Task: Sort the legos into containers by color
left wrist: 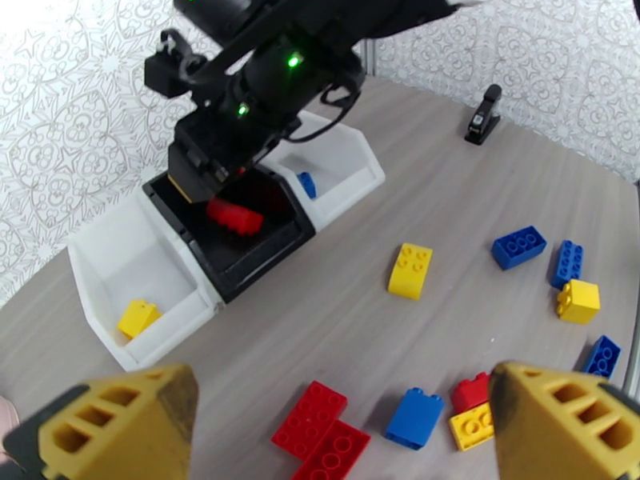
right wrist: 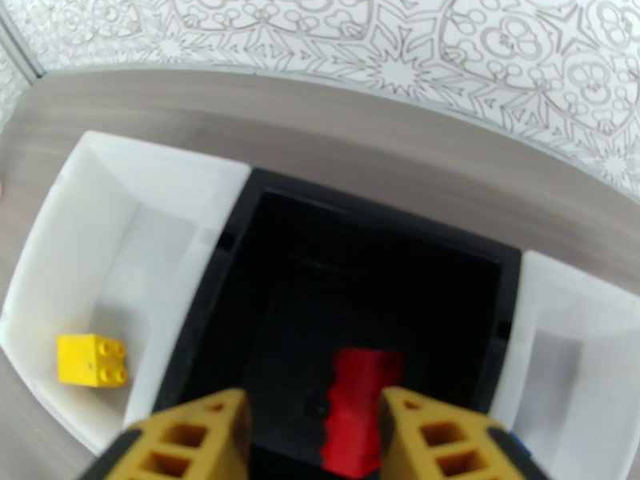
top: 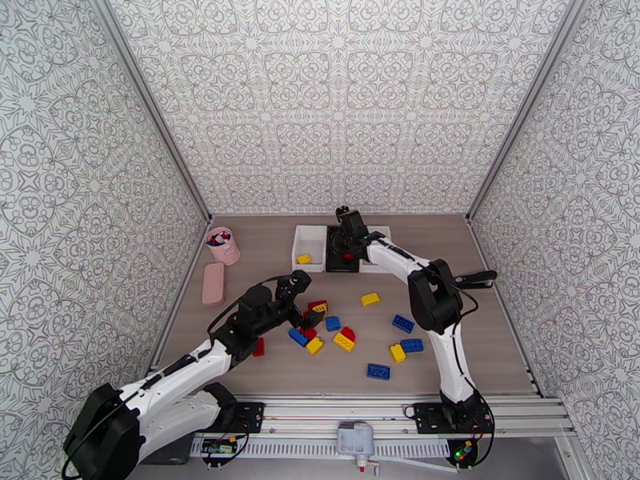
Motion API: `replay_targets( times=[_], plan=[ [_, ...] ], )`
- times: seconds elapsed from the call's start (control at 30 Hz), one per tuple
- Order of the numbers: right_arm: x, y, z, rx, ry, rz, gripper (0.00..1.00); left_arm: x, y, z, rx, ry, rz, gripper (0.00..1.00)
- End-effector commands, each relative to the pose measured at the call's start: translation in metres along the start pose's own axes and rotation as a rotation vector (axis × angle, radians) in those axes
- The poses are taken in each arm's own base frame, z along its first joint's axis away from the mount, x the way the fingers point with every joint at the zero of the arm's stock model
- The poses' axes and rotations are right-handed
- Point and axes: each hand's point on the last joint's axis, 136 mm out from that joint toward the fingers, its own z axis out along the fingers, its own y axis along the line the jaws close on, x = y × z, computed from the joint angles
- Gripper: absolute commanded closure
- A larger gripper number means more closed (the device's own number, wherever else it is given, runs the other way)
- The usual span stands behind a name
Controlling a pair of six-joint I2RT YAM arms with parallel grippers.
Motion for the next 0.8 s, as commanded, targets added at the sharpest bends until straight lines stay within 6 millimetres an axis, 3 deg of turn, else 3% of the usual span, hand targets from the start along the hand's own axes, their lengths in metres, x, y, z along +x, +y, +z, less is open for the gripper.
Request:
replay_targets(
  times=[0.0, 0.2, 0.37, 0.57, 0.77],
  plan=[
    [-0.033, 0.013, -0.044, -0.088, -0.106, -0.056, 0.42, 0.008, 0.012, -0.008, -0.097, 0.044, -0.040, 0.00],
    [-0.024, 0.024, -0.098, -0.192, -0.163, -0.188, 0.25, 0.028, 0.051, -0.034, -0.349, 0.152, -0.216, 0.00],
    [0.001, 0.054, -0.152, -0.405, -0.210, -0.374, 0.12, 0.067, 0.077, -0.069, -0.561, 0.279, -0.486, 0.00],
    [0.039, 0.091, -0.204, -0.649, -0.186, -0.570, 0.05, 0.111, 0.086, -0.101, -0.725, 0.442, -0.654, 0.00],
    [0.065, 0.127, -0.240, -0.822, -0.153, -0.753, 0.02, 0.148, 0.076, -0.113, -0.761, 0.625, -0.740, 0.00]
  ],
)
